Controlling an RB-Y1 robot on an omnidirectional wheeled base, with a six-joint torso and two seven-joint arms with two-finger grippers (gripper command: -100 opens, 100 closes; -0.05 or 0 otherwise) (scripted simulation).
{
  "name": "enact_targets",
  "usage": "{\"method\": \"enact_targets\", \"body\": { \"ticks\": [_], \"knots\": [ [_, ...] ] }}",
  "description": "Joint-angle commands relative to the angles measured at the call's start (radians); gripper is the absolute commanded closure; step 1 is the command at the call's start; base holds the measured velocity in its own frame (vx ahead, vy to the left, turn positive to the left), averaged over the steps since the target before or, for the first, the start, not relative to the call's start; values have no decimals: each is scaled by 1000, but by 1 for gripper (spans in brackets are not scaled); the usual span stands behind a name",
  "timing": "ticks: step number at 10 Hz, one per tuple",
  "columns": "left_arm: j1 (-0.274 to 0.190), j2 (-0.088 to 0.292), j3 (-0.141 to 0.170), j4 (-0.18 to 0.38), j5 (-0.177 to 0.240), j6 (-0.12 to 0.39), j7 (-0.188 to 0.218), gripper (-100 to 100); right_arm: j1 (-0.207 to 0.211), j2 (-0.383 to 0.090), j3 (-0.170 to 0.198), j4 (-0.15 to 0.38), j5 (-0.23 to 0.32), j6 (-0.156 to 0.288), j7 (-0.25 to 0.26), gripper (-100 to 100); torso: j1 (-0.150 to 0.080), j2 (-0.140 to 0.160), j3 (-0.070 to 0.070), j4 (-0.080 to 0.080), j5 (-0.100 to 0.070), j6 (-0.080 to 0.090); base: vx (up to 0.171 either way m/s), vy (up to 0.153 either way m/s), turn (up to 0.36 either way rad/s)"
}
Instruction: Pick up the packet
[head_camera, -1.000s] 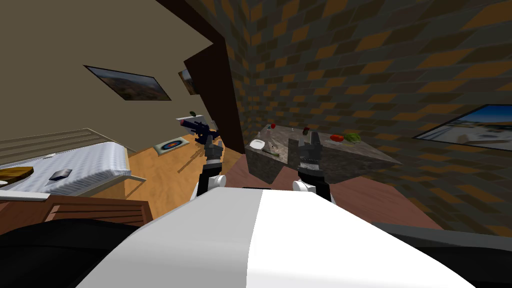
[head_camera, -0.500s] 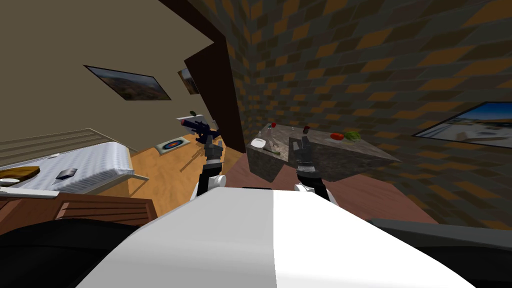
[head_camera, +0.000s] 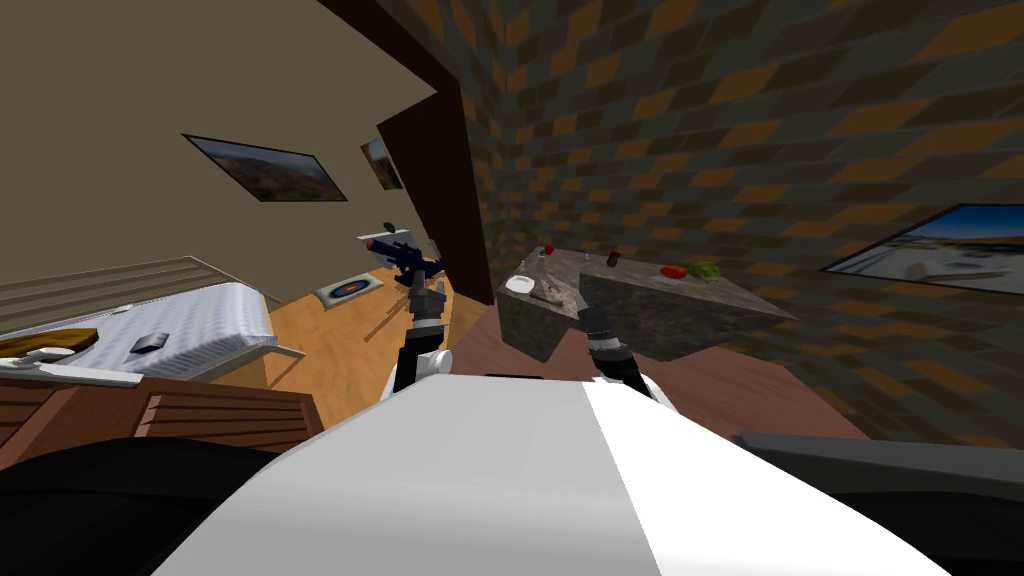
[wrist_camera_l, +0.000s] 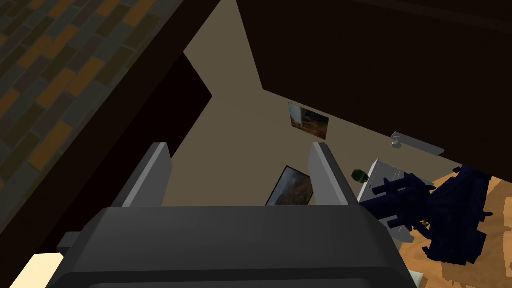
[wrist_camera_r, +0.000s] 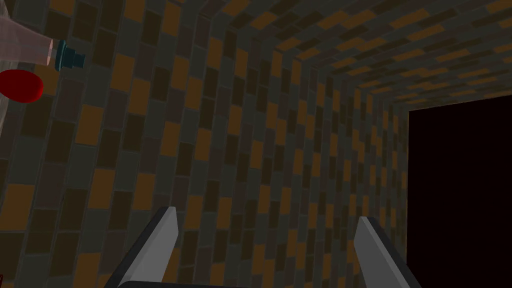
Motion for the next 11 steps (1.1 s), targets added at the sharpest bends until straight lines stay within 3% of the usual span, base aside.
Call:
{"method": "enact_targets", "body": {
  "ticks": [1, 4, 5, 6, 7, 8, 9, 10, 11],
  "knots": [
    [0, 0, 0, 0, 0, 0, 0, 0, 1, -34, 9, 11, 10, 2, -2, -100, 0, 0, 0, 0, 0, 0, -37, 64, 5],
    [0, 0, 0, 0, 0, 0, 0, 0, 13, -127, 34, 83, 46, -13, -12, -100, -1, 1, 0, 0, 0, 0, -60, 58, 23],
    [0, 0, 0, 0, 0, 0, 0, 0, 13, -144, 34, 83, 46, -13, -12, -100, -1, 1, 1, 0, 0, 0, -43, 57, 10],
    [0, 0, 0, 0, 0, 0, 0, 0, 19, -182, 49, 123, 64, -21, -16, -100, -1, 0, 0, 0, 0, 0, -47, 67, 46],
    [0, 0, 0, 0, 0, 0, 0, 0, 19, -202, 49, 123, 64, -21, -16, -100, 0, 0, 0, 0, 0, 0, -42, 58, 15],
    [0, 0, 0, 0, 0, 0, 0, 0, 25, -235, 66, 164, 83, -30, -18, -100, -1, 0, 0, 0, 0, 0, -43, 67, 42],
    [0, 0, 0, 0, 0, 0, 0, 0, 25, -261, 66, 164, 83, -30, -18, -100, 0, 0, 0, 0, 0, 0, -33, 51, 26],
    [0, 0, 0, 0, 0, 0, 0, 0, 31, -293, 84, 204, 101, -39, -20, -100, -1, -1, 0, 0, 0, 0, -27, 70, 70],
    [0, 0, 0, 0, 0, 0, 0, 0, 31, -320, 84, 208, 101, -39, -20, -100, 0, -1, -1, 0, 0, 0, -22, 61, 29]
  ]
}}
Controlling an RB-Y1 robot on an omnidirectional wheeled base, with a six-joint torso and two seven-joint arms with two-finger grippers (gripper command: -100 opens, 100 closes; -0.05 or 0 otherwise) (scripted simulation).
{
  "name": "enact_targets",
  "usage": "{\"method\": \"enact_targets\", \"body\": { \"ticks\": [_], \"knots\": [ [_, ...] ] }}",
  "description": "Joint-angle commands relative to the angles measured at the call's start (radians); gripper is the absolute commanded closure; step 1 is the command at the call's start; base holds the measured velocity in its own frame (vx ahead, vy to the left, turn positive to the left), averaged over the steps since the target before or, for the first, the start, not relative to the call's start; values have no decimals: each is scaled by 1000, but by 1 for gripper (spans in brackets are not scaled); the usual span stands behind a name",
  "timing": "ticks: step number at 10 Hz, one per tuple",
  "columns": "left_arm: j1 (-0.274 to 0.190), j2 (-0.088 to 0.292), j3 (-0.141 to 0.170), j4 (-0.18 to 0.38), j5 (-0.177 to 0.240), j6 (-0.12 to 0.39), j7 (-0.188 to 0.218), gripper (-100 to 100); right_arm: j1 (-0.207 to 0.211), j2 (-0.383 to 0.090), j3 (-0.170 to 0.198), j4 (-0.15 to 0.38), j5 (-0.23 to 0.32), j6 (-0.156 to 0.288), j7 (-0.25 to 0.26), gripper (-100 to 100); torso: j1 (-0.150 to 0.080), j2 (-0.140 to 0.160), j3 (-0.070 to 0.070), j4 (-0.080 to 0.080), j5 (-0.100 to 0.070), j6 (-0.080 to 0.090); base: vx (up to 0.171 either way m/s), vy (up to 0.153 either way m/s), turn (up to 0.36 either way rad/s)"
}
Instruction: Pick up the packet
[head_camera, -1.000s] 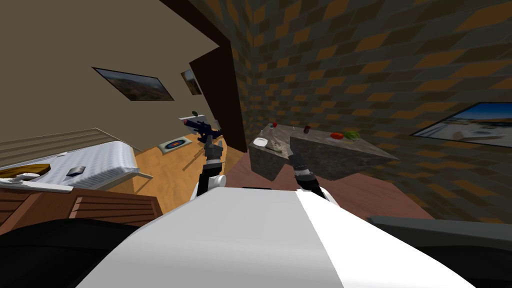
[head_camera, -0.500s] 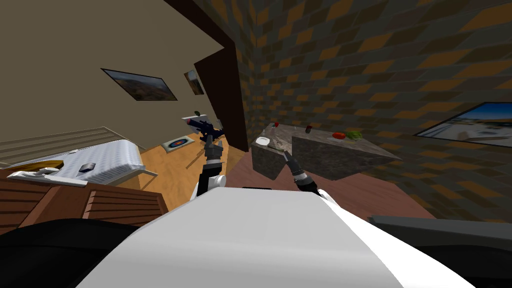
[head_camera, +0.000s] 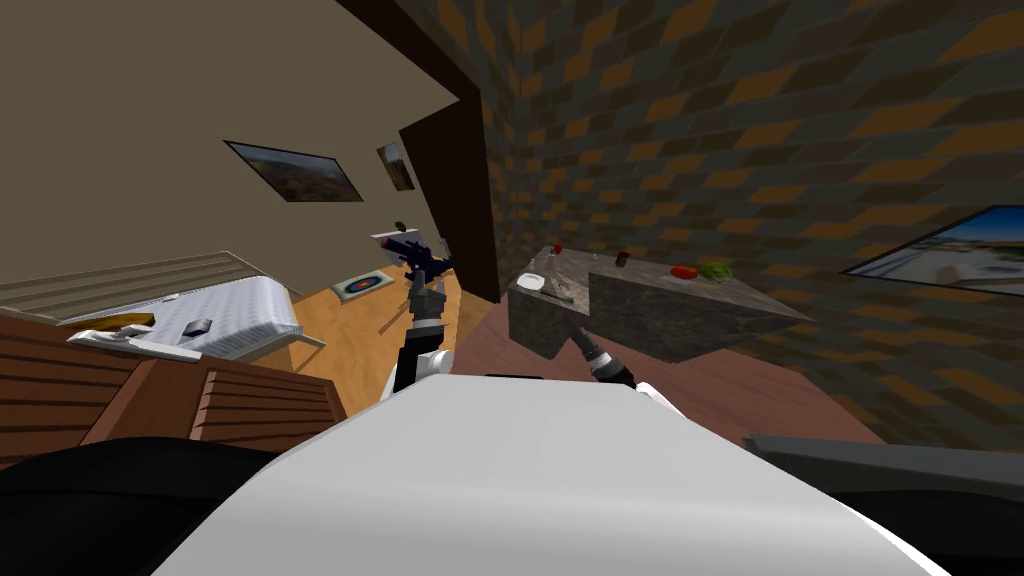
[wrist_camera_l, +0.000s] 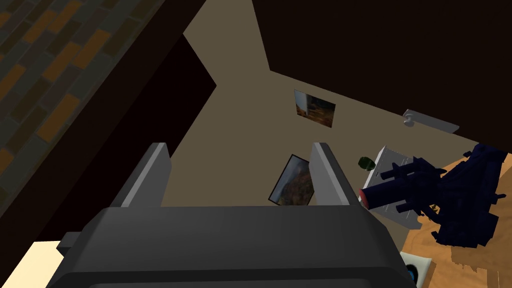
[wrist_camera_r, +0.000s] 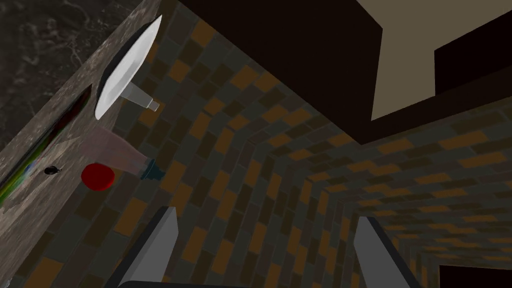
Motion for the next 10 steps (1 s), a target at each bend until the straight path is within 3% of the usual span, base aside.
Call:
{"method": "enact_targets", "body": {
  "ticks": [1, 2, 3, 6, 7, 8, 9, 10],
  "knots": [
    [0, 0, 0, 0, 0, 0, 0, 0, 18, -50, 19, 38, 20, -9, -1, -100, 0, 0, 0, 0, 0, 0, -20, 70, 79],
    [0, 0, 0, 0, 0, 0, 0, 0, 18, -81, 19, 38, 20, -9, -1, -100, 1, 0, 0, 0, 0, 0, -11, 66, 33],
    [0, 0, 0, 0, 0, 0, 0, 0, 23, -112, 39, 84, 39, -19, 0, -100, 0, 0, 0, 0, 0, 0, 1, 78, 94],
    [0, 0, 0, 0, 0, 0, 0, 0, 28, -202, 60, 131, 56, -29, 2, -100, 0, -2, -1, 0, 0, 0, 5, 59, 65],
    [0, 0, 0, 0, 0, 0, 0, 0, 32, -239, 82, 156, 74, -39, 6, -100, 0, -2, -1, 0, 0, 0, 26, 69, 129],
    [0, 0, 0, 0, 0, 0, 0, 0, 32, -262, 82, 179, 74, -39, 6, -100, 0, -3, -2, -1, 0, 0, 26, 63, 58],
    [0, 0, 0, 0, 0, 0, 0, 0, 35, -297, 105, 227, 91, -49, 11, -100, 0, -3, -2, -1, 0, 0, 44, 67, 107],
    [0, 0, 0, 0, 0, 0, 0, 0, 35, -323, 105, 227, 91, -49, 11, -100, 0, -4, -2, -1, 0, 0, 38, 59, 69]
  ]
}}
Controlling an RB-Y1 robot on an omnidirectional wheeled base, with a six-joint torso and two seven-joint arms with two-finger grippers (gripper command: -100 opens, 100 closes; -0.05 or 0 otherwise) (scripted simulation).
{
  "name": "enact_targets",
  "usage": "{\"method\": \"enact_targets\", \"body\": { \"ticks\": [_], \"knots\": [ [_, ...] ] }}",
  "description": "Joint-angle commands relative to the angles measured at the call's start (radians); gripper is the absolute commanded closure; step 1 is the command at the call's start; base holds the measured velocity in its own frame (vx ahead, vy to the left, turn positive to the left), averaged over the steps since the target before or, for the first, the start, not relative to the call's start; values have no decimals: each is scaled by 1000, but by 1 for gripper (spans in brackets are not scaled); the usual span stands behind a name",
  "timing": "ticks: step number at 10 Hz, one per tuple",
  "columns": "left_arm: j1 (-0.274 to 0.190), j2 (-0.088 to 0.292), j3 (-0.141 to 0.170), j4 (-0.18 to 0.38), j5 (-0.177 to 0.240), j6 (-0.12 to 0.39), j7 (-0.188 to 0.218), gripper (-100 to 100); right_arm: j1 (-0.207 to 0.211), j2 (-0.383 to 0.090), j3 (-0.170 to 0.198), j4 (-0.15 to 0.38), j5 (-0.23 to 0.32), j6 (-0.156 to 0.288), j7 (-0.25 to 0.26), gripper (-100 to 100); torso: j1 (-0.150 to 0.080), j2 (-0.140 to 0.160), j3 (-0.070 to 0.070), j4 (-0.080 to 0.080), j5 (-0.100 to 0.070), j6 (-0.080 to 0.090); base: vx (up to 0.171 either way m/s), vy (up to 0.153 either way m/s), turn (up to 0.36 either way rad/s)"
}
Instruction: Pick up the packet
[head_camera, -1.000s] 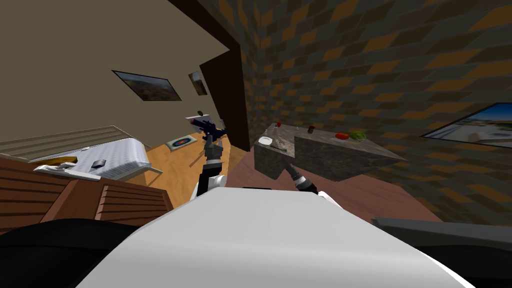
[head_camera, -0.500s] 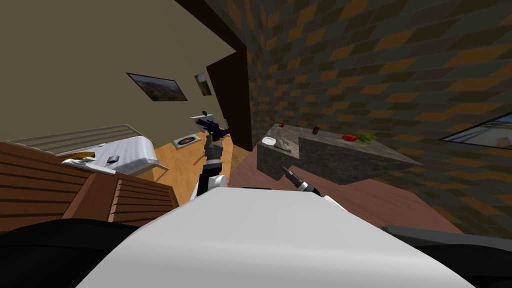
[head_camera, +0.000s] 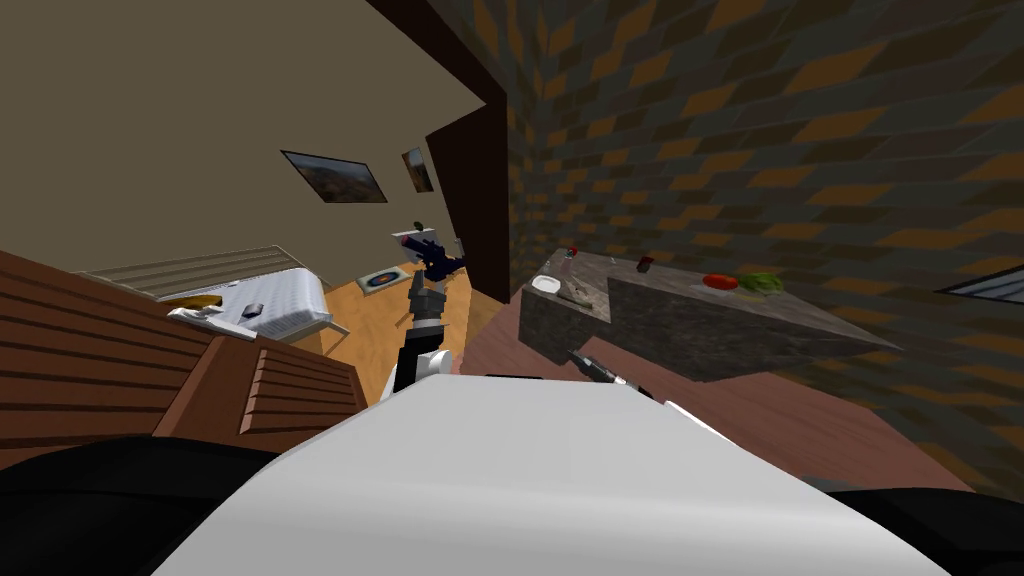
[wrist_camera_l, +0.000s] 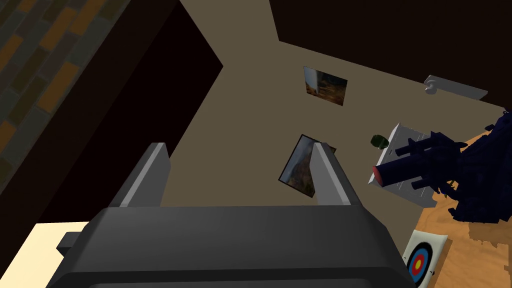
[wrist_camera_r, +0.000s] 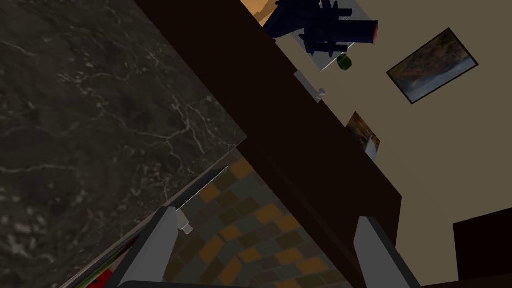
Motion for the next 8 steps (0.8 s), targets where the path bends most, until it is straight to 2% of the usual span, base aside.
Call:
{"method": "enact_targets", "body": {
  "ticks": [1, 3, 4, 5, 6, 7, 8],
  "knots": [
    [0, 0, 0, 0, 0, 0, 0, 0, -2, -50, 31, 49, 21, 0, 5, -100, 0, 0, 0, 0, 0, 0, 41, 72, 134],
    [0, 0, 0, 0, 0, 0, 0, 0, -2, -77, 31, 49, 21, 0, 5, -100, 0, 0, 0, 0, 0, 0, 29, 36, 32],
    [0, 0, 0, 0, 0, 0, 0, 0, 1, -118, 55, 96, 38, -11, 11, -100, -2, 1, 1, 0, 0, 0, 43, 43, 157],
    [0, 0, 0, 0, 0, 0, 0, 0, 1, -138, 55, 96, 38, -11, 11, -100, -1, 0, 0, 0, 0, 0, 57, 41, 80],
    [0, 0, 0, 0, 0, 0, 0, 0, 4, -174, 79, 135, 54, -22, 18, -100, -1, -1, 0, 0, 0, 0, 75, 60, 159],
    [0, 0, 0, 0, 0, 0, 0, 0, 4, -198, 79, 141, 54, -22, 18, -100, 0, -2, -1, 0, 0, 0, 60, 54, 67],
    [0, 0, 0, 0, 0, 0, 0, 0, 7, -229, 104, 184, 69, -32, 26, -100, 0, -1, -1, 0, 0, 0, 68, 77, 132]
  ]
}}
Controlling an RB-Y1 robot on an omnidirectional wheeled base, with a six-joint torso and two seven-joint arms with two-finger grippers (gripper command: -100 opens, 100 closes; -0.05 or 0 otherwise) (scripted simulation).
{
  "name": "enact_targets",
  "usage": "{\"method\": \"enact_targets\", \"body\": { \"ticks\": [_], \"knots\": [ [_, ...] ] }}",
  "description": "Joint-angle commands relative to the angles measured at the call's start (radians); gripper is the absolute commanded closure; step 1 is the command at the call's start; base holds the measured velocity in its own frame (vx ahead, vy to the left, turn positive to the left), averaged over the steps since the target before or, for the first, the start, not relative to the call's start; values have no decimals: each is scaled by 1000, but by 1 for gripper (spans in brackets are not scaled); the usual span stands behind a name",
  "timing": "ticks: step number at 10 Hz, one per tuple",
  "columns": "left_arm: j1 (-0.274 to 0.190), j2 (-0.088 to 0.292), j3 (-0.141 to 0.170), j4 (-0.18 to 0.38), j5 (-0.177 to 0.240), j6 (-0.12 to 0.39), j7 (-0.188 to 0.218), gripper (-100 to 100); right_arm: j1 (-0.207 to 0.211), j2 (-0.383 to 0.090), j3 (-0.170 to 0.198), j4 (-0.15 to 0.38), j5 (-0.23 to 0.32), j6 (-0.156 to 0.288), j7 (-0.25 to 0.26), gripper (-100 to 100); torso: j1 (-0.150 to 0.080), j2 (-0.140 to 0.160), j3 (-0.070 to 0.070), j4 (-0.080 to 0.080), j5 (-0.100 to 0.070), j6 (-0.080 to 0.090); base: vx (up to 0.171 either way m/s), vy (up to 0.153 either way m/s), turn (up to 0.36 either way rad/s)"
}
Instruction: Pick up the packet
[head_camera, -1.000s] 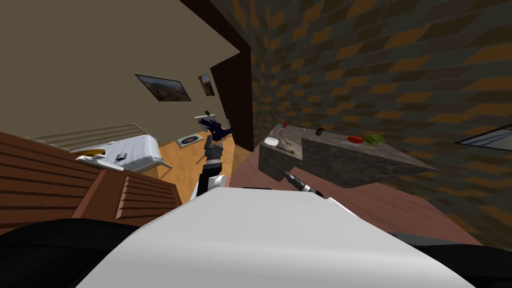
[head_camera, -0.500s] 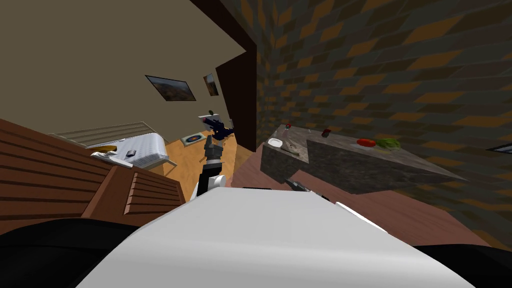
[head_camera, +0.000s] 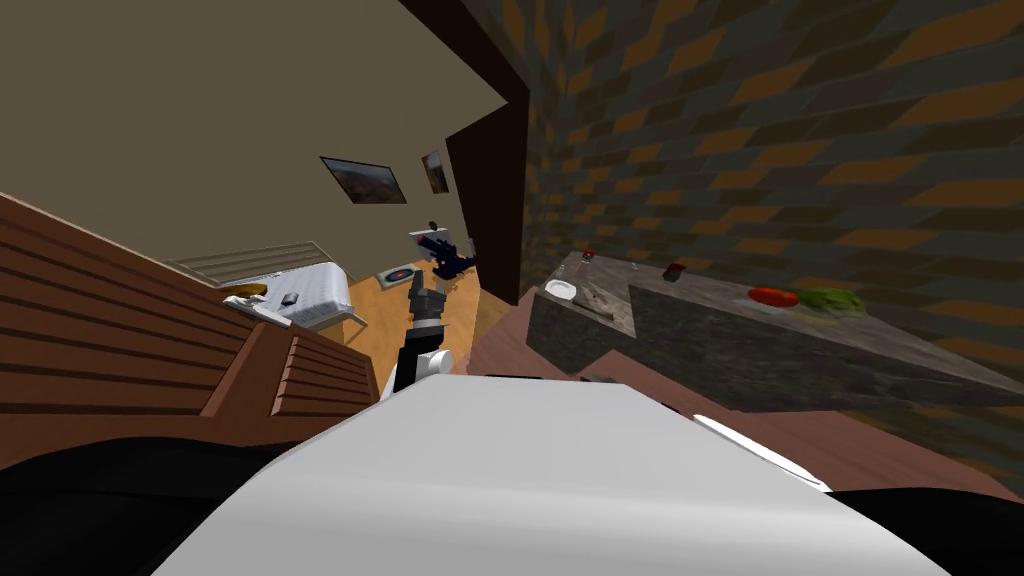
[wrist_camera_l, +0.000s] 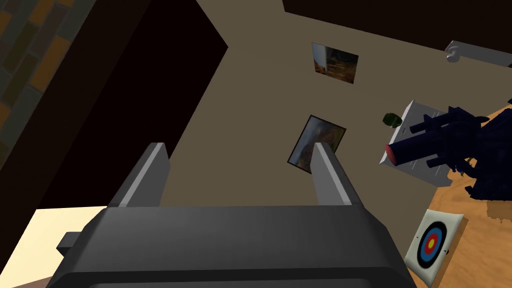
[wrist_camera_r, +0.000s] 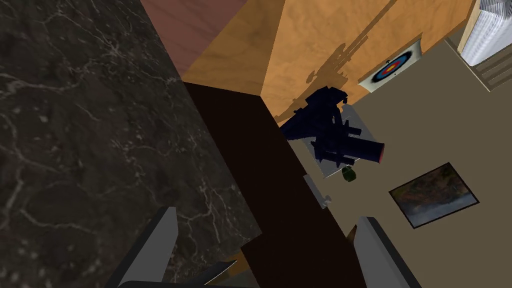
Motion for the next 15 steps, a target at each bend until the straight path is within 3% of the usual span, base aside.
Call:
{"method": "enact_targets", "body": {
  "ticks": [1, 2, 3, 4, 7, 8, 11, 12, 14, 15],
  "knots": [
    [0, 0, 0, 0, 0, 0, 0, 0, 4, -50, 10, 16, 7, -1, 1, -100, 0, 0, 0, 0, 0, 0, 64, 50, 78],
    [0, 0, 0, 0, 0, 0, 0, 0, 7, -75, 34, 60, 22, -11, 9, -100, -1, 0, 0, 0, 0, 1, 80, 53, 157],
    [0, 0, 0, 0, 0, 0, 0, 0, 7, -103, 34, 60, 22, -11, 9, -100, -1, -1, 0, 0, 0, 0, 73, 41, 80],
    [0, 0, 0, 0, 0, 0, 0, 0, 10, -136, 58, 94, 36, -22, 18, -100, -2, 0, 0, 0, 0, 1, 80, 51, 154],
    [0, 0, 0, 0, 0, 0, 0, 0, 13, -223, 81, 145, 49, -33, 28, -100, -1, 1, 0, 0, 0, 0, 62, 41, 95],
    [0, 0, 0, 0, 0, 0, 0, 0, 15, -256, 103, 187, 62, -43, 38, -100, -2, 1, 0, 0, 0, 0, 78, 56, 148],
    [0, 0, 0, 0, 0, 0, 0, 0, 17, -330, 123, 228, 73, -53, 48, -100, -1, -1, 0, 0, 0, 0, 76, 47, 110],
    [0, 0, 0, 0, 0, 0, 0, 0, 19, -381, 143, 251, 82, -62, 59, -100, -1, 0, 0, 0, 0, 1, 82, 42, 149],
    [0, 0, 0, 0, 0, 0, 0, 0, 19, -381, 143, 267, 82, -62, 59, -100, -2, 0, 0, 0, -1, 1, 50, 25, 35],
    [0, 0, 0, 0, 0, 0, 0, 0, 21, -428, 161, 297, 91, -71, 71, -100, -2, 3, 1, 1, -1, 1, 59, 38, 141]
  ]
}}
